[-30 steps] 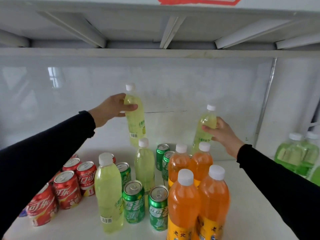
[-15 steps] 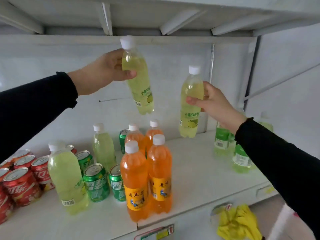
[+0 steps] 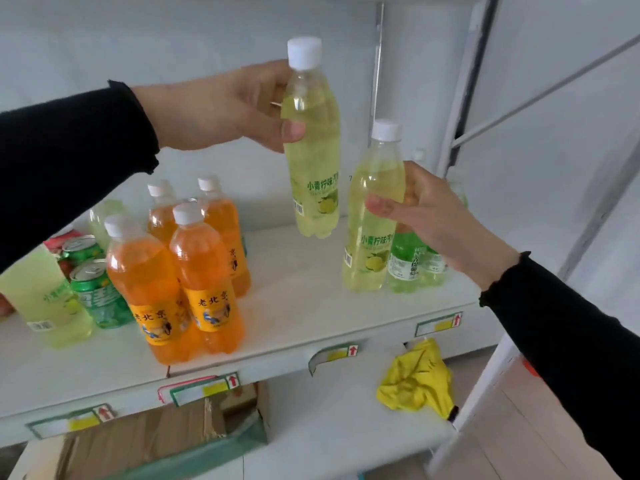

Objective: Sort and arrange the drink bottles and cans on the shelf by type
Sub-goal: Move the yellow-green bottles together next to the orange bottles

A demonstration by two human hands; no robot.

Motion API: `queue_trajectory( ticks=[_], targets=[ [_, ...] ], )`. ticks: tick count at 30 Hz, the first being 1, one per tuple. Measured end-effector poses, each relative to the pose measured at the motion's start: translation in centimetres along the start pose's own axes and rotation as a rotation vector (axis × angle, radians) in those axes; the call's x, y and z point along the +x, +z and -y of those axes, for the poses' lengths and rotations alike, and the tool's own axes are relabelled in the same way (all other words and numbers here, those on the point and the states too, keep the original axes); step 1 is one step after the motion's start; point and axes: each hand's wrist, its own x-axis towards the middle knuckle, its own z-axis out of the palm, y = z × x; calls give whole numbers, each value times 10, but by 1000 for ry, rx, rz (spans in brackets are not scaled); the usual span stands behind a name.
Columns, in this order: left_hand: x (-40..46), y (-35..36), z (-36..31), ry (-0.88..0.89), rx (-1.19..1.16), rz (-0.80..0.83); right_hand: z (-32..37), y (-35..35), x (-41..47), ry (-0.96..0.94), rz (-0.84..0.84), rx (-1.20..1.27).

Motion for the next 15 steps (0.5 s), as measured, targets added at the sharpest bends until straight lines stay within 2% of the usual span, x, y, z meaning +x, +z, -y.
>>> queue_trajectory(
  ticks=[7, 15],
  targets=[
    [-19, 82, 29, -249, -173, 185, -53, 6, -8, 78, 155, 51],
    [-31, 108, 46, -373, -239, 111, -79, 26, 4, 82, 175, 39]
  ],
)
